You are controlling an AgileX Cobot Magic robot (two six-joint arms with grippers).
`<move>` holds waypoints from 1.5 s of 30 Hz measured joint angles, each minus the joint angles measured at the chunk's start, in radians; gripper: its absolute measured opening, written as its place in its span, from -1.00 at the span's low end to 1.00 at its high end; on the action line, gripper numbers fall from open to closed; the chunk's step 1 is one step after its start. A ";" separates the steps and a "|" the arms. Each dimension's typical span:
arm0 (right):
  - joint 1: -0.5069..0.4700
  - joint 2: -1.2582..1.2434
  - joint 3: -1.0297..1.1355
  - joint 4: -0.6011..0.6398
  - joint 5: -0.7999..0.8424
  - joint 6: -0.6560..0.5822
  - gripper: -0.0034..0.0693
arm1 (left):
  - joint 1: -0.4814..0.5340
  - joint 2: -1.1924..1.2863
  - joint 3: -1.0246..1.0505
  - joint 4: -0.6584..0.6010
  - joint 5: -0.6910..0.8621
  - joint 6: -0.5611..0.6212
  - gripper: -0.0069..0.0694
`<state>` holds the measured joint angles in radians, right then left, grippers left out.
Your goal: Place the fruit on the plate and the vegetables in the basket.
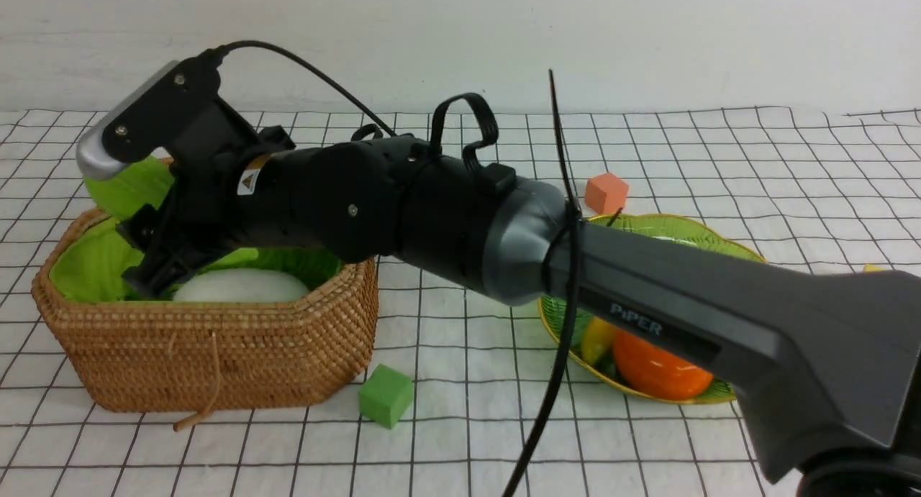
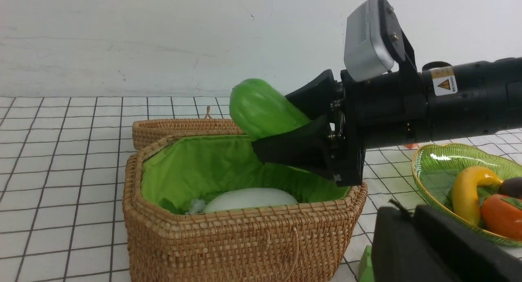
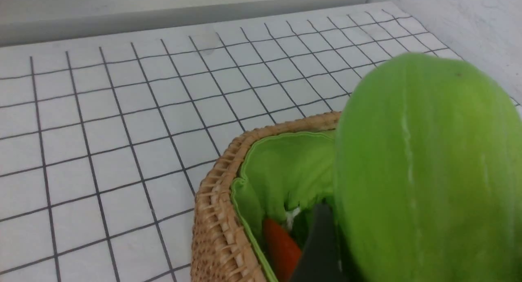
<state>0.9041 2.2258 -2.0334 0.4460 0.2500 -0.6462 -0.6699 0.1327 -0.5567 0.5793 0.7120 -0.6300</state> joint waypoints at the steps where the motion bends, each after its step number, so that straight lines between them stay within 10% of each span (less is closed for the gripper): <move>1: 0.000 0.000 0.000 0.000 0.002 0.000 0.80 | 0.000 0.000 0.000 0.000 0.000 0.000 -0.71; 6: 0.000 -0.030 0.003 0.000 0.115 0.005 0.94 | 0.000 0.000 0.000 0.000 -0.001 0.000 -0.71; 12: -0.023 -0.174 0.005 -0.069 0.392 0.130 0.62 | 0.000 0.000 0.000 -0.015 -0.033 0.000 -0.70; 21: -0.110 -0.513 0.007 -0.371 0.991 0.476 -0.85 | 0.000 -0.010 0.012 -0.257 -0.124 0.094 -0.70; 31: -0.110 -0.891 0.449 -0.446 1.002 0.792 -0.89 | 0.000 -0.148 0.174 -0.579 -0.215 0.299 -0.70; 45: -0.110 -1.440 1.043 -0.454 0.971 1.002 -0.86 | 0.000 -0.148 0.229 -0.600 -0.176 0.307 -0.67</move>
<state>0.7939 0.7857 -0.9908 -0.0084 1.2214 0.3563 -0.6699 -0.0149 -0.3278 -0.0210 0.5357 -0.3231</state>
